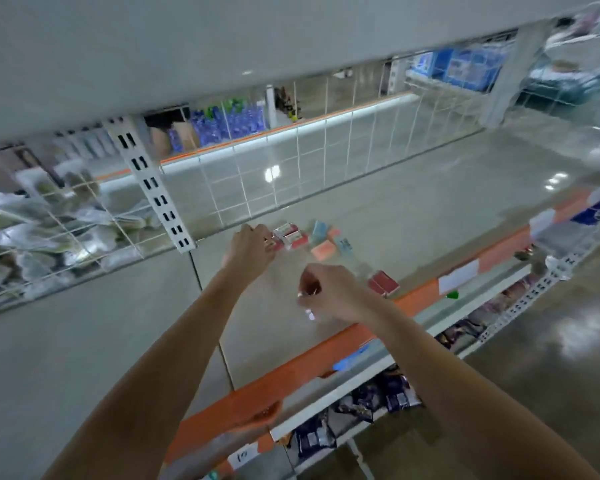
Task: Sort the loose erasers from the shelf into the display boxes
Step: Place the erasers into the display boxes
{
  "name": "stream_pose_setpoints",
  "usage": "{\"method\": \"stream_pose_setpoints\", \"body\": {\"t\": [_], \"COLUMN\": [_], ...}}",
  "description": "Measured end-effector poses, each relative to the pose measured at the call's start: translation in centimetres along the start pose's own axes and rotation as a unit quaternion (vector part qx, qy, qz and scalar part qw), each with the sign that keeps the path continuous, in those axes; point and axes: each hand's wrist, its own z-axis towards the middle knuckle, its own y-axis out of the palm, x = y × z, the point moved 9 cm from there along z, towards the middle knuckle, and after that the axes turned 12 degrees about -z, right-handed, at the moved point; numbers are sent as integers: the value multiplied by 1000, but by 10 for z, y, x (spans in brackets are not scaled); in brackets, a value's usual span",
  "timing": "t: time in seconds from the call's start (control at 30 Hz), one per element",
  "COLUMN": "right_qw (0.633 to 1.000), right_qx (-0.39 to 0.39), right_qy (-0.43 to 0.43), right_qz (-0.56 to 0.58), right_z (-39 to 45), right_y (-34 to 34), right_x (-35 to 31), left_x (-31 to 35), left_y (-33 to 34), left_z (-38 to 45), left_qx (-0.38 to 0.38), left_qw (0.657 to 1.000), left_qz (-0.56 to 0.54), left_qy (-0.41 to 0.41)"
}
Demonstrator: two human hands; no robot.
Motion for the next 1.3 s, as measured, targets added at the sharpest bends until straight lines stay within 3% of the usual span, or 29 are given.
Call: {"method": "stream_pose_setpoints", "body": {"t": [0.3, 0.47, 0.57, 0.73, 0.9, 1.13, 1.3], "right_qw": [964, 926, 902, 902, 897, 913, 935], "right_qx": [-37, -34, -74, -159, -182, -126, -46], "right_qy": [-32, -35, -32, -85, -143, -230, -293], "right_qz": [260, 374, 424, 392, 376, 314, 196], "right_z": [20, 22, 16, -14, -62, -112, -115], "right_y": [8, 27, 52, 109, 173, 238, 260], "right_x": [-11, -54, -97, -196, -315, -471, -548], "left_x": [-13, -44, -72, -134, -200, -290, -347], "left_y": [-25, -72, -104, -156, -219, -300, -341], "left_z": [-69, -136, -184, -282, -397, -524, -566], "left_qx": [-1, 74, 127, 177, 231, 262, 277], "left_qw": [997, 994, 987, 976, 961, 948, 939], "left_qz": [-66, -82, -80, -65, -21, -11, 12], "left_qy": [-29, -23, -49, -109, -151, -182, -205]}}
